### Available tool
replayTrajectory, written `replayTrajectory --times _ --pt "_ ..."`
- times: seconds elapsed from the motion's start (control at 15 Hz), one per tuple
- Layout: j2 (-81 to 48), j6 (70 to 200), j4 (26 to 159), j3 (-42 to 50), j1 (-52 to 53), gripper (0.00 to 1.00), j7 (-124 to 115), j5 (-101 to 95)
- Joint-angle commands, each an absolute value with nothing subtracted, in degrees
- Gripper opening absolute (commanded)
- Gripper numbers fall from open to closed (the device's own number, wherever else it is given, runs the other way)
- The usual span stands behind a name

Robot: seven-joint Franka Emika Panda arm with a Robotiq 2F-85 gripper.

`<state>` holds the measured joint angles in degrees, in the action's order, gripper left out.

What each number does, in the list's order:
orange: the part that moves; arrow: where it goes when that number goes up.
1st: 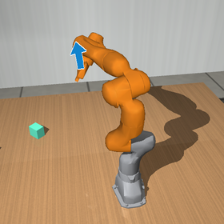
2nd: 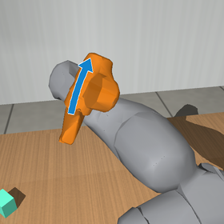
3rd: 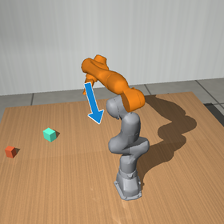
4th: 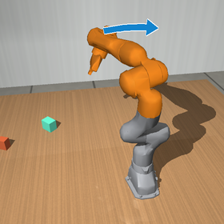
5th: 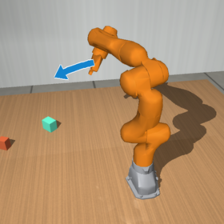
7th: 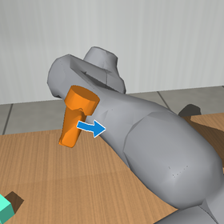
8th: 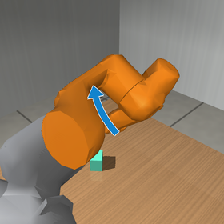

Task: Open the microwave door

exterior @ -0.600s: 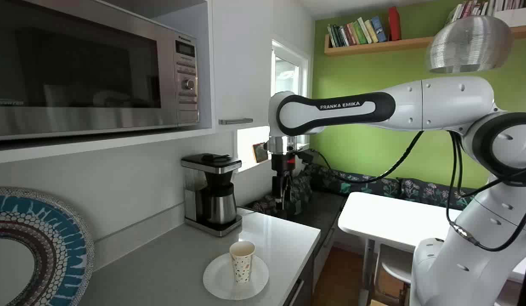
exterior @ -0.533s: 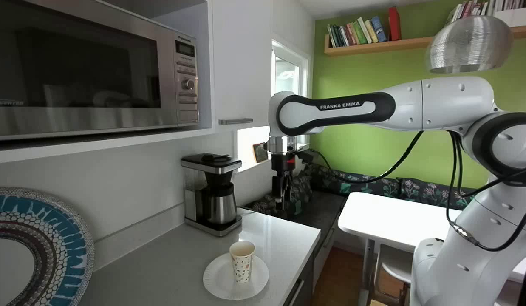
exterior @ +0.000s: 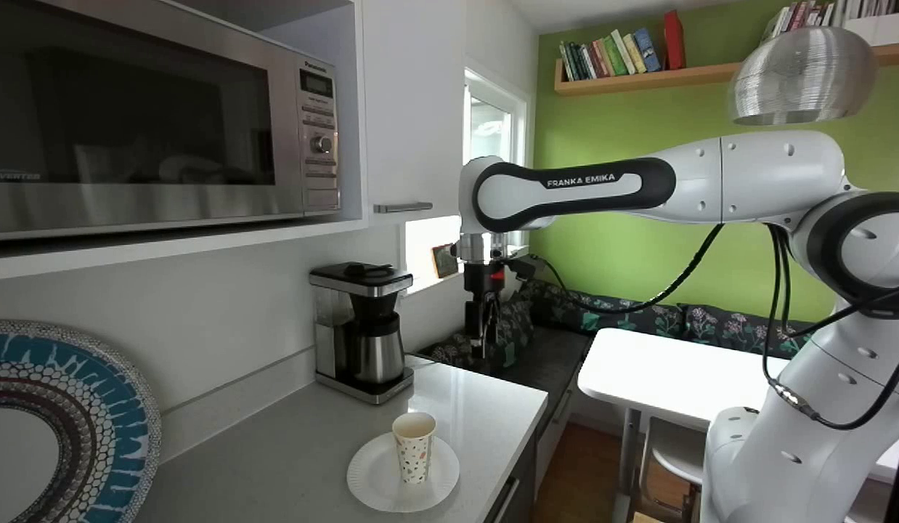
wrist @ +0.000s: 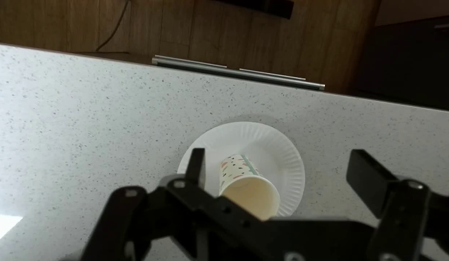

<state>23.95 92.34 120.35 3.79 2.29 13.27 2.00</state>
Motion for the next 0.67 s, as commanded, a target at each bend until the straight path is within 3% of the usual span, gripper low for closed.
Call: replayTrajectory --times 0.0,0.6 --pt "23.1 91.3 116.9 3.3 1.8 1.0 14.1 0.5" --pt "24.1 91.0 105.5 -5.9 2.2 1.0 1.3 -7.5"
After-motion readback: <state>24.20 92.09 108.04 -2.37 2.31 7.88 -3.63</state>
